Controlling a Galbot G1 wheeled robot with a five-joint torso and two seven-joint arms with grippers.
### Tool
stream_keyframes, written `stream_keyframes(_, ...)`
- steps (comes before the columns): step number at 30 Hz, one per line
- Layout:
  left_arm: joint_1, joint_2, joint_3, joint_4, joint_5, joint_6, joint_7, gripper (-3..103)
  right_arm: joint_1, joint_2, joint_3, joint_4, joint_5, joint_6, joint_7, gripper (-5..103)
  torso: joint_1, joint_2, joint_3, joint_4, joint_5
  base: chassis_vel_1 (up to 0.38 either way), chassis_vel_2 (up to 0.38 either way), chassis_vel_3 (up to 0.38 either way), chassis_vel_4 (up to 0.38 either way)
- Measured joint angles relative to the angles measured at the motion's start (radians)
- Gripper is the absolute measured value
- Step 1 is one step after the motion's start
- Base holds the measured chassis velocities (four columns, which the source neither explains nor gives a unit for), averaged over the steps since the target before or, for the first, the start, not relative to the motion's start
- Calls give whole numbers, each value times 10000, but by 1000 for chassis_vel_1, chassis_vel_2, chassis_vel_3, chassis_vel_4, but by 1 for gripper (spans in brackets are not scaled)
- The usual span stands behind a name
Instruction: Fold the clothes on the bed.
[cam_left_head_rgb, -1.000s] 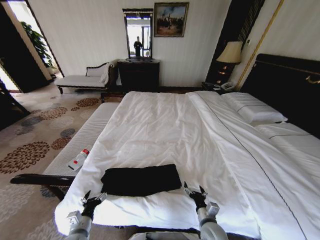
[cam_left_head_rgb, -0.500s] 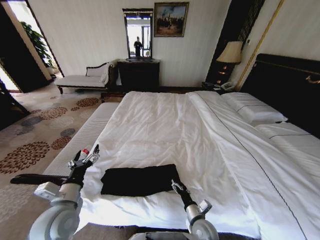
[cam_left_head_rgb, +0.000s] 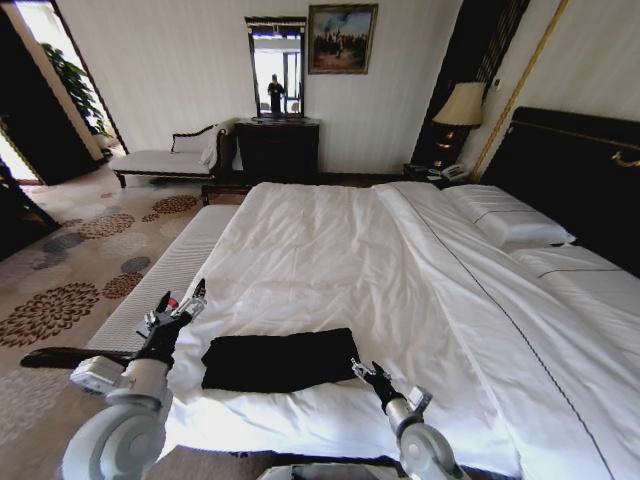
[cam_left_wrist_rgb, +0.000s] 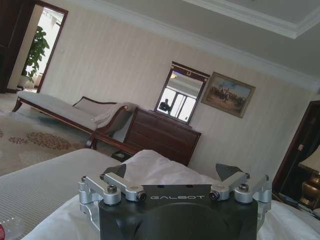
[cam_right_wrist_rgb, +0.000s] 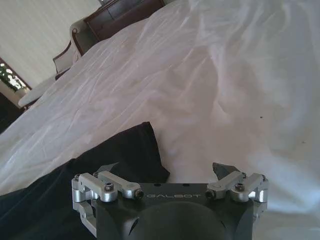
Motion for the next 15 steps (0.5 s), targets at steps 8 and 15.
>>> stream_keyframes(8, 144, 121, -101, -59, -10, -7, -12, 100, 749, -522, -68, -118, 1239, -1611, 246, 100, 0, 0, 0, -1, 0, 0, 0, 0, 0)
stream_keyframes(15, 211, 122, -109, -146, 12, -8, -42, 100, 709, -341, -137, -60, 1806, -2072, 720, 100, 0, 0, -2, -3, 1, 0, 0, 0, 0)
